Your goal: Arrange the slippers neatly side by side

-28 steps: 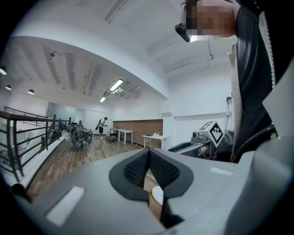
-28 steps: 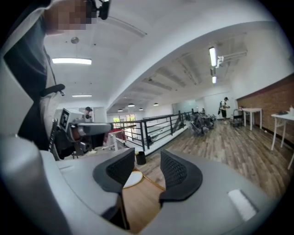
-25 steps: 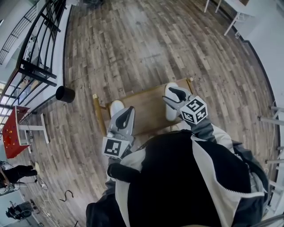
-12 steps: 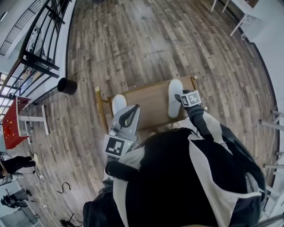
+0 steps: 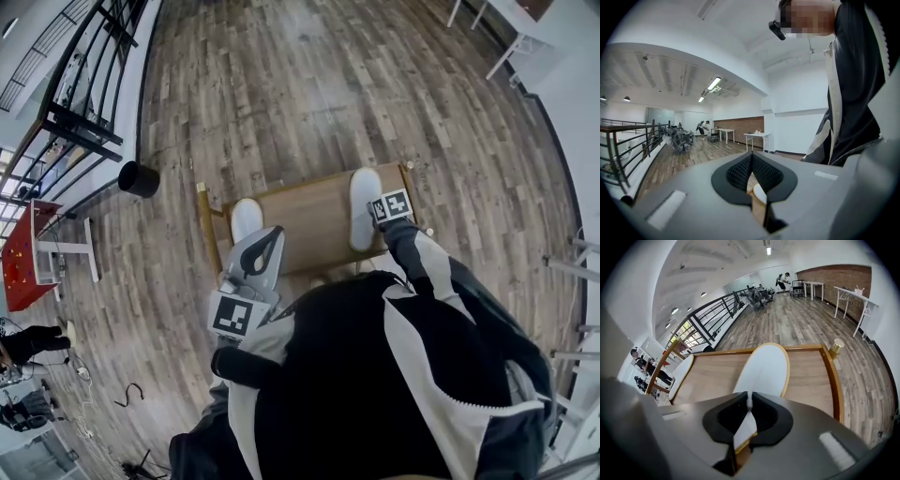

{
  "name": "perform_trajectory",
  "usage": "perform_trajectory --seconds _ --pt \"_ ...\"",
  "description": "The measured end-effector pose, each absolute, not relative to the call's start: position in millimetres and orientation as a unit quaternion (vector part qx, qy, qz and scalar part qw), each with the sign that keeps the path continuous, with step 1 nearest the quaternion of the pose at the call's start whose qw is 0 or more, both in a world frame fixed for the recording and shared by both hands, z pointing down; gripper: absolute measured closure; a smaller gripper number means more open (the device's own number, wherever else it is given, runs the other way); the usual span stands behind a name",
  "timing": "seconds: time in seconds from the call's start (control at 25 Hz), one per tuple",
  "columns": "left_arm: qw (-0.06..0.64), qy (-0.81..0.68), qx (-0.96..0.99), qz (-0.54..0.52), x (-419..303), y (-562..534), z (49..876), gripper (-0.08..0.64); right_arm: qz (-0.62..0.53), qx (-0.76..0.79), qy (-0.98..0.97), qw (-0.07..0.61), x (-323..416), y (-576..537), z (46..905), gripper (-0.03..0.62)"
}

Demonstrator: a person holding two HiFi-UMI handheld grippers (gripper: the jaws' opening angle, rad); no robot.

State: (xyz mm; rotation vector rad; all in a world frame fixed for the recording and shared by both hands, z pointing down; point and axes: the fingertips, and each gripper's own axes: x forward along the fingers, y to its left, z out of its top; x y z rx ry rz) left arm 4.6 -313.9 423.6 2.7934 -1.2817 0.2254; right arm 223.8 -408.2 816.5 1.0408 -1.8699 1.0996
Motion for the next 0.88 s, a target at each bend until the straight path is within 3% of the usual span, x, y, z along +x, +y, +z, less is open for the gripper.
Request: perform_trajectory --seconds 0.4,0.88 --pt "0.047 -0.429 0.900 0.064 -4.0 -322.2 426.9 0.541 0.393 0.409 -0.760 0.318 213.5 -417.4 781.4 0.569" --pt "0.082 -0.452 0.888 0.008 -23.3 -337.7 432.5 0.541 0.171 0.351 -0.909 0.149 129.2 -411.6 556.4 0.566"
